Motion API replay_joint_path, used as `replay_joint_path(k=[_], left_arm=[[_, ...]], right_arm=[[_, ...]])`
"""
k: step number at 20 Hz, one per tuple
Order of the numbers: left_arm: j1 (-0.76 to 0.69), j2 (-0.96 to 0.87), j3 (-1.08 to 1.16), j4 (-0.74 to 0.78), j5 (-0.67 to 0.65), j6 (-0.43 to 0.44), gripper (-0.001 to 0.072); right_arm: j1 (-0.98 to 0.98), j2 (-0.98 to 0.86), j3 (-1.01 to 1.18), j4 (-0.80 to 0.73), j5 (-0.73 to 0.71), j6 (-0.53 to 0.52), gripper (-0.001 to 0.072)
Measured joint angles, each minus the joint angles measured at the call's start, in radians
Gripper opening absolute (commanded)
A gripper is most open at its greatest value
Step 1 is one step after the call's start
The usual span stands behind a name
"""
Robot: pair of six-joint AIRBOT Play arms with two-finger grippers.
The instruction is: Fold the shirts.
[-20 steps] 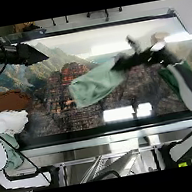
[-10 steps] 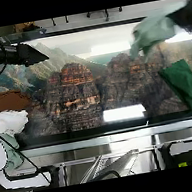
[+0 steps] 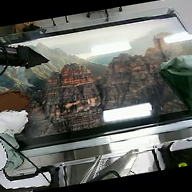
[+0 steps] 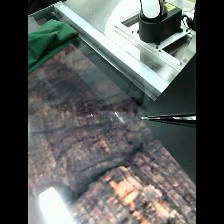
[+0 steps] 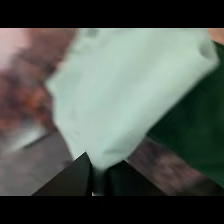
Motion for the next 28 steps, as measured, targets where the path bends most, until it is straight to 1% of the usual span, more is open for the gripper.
replay_joint_path(k=[2, 3, 4, 5, 6, 10, 11, 12, 13, 15, 18, 20, 22, 25, 28], left_arm=[[0.000, 0.000, 0.000, 0.000, -0.003, 0.000, 0.0014], [0.000, 0.000, 0.000, 0.000, -0.003, 0.000, 0.0015], [0.000, 0.000, 0.000, 0.000, -0.003, 0.001, 0.0015], [0.000, 0.000, 0.000, 0.000, -0.003, 0.002, 0.0015], [0.000, 0.000, 0.000, 0.000, -0.003, 0.003, 0.0014], [0.000, 0.000, 0.000, 0.001, -0.006, 0.003, 0.0015], [0.000, 0.000, 0.000, 0.002, -0.006, 0.003, 0.0015], [0.000, 0.000, 0.000, 0.002, -0.005, 0.003, 0.0015], [0.000, 0.000, 0.000, 0.002, -0.001, 0.003, 0.0015], [0.000, 0.000, 0.000, 0.001, 0.012, 0.003, 0.0014], [0.000, 0.010, 0.000, 0.001, 0.036, -0.001, 0.0014], [-0.008, 0.035, -0.011, 0.002, 0.046, -0.007, 0.0013], [-0.030, 0.092, -0.076, 0.004, 0.052, -0.013, 0.0013], [-0.097, 0.237, -0.298, 0.011, 0.071, -0.003, 0.0014], [-0.191, 0.434, -0.636, 0.057, 0.148, 0.007, 0.0013]], right_arm=[[-0.009, 0.002, -0.020, -0.117, 0.070, 0.025, 0.0020], [-0.011, 0.002, -0.038, -0.171, 0.093, 0.032, 0.0056], [-0.013, 0.002, -0.057, -0.217, 0.109, 0.032, 0.0287], [-0.015, -0.002, -0.078, -0.268, 0.124, 0.031, 0.0472], [-0.016, -0.008, -0.095, -0.306, 0.139, 0.023, 0.0478], [-0.017, -0.035, -0.129, -0.401, 0.171, 0.003, 0.0476], [-0.017, -0.038, -0.129, -0.409, 0.174, 0.000, 0.0431], [-0.017, -0.040, -0.124, -0.408, 0.177, -0.003, 0.0215], [-0.017, -0.041, -0.115, -0.398, 0.176, -0.004, 0.0015], [-0.017, -0.037, -0.099, -0.322, 0.157, -0.011, 0.0020], [0.006, -0.014, -0.089, -0.136, 0.087, -0.024, 0.0020], [0.070, 0.019, -0.101, -0.040, 0.041, -0.046, 0.0020], [0.166, 0.069, -0.161, 0.007, 0.000, -0.075, 0.0020], [0.367, 0.200, -0.386, 0.045, -0.083, -0.125, 0.0020], [0.579, 0.379, -0.707, 0.064, -0.191, -0.154, 0.0020]])
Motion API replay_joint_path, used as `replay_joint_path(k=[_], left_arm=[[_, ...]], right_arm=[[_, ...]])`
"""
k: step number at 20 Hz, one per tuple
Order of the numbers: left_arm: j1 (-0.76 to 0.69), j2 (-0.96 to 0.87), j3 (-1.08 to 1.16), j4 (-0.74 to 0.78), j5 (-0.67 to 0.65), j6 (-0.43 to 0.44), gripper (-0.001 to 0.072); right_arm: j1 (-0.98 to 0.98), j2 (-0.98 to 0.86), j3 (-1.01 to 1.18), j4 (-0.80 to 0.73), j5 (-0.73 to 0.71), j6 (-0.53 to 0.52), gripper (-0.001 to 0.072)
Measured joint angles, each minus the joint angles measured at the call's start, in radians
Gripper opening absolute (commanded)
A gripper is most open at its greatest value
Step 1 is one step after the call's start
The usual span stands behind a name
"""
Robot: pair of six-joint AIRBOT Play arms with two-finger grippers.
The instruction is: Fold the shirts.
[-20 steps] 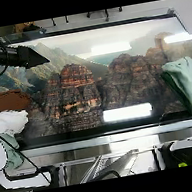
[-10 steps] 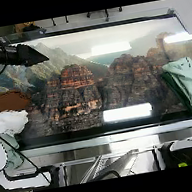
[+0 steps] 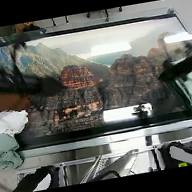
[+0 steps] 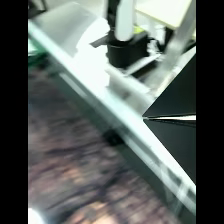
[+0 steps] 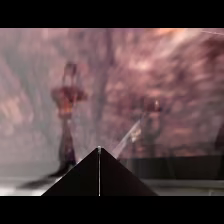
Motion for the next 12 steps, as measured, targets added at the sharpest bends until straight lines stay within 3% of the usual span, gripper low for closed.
replay_joint_path(k=[3, 6, 12], left_arm=[[-0.079, 0.174, -0.323, 0.032, 0.117, -0.018, 0.0013], [-0.130, 0.288, -0.534, 0.043, 0.211, -0.039, 0.0014], [-0.160, 0.397, -0.693, 0.049, 0.285, -0.074, 0.0014]], right_arm=[[0.157, 0.146, -0.255, 0.020, -0.108, -0.013, 0.0020], [0.245, 0.217, -0.378, 0.032, -0.162, -0.027, 0.0020], [0.292, 0.251, -0.439, 0.046, -0.179, -0.038, 0.0020]])
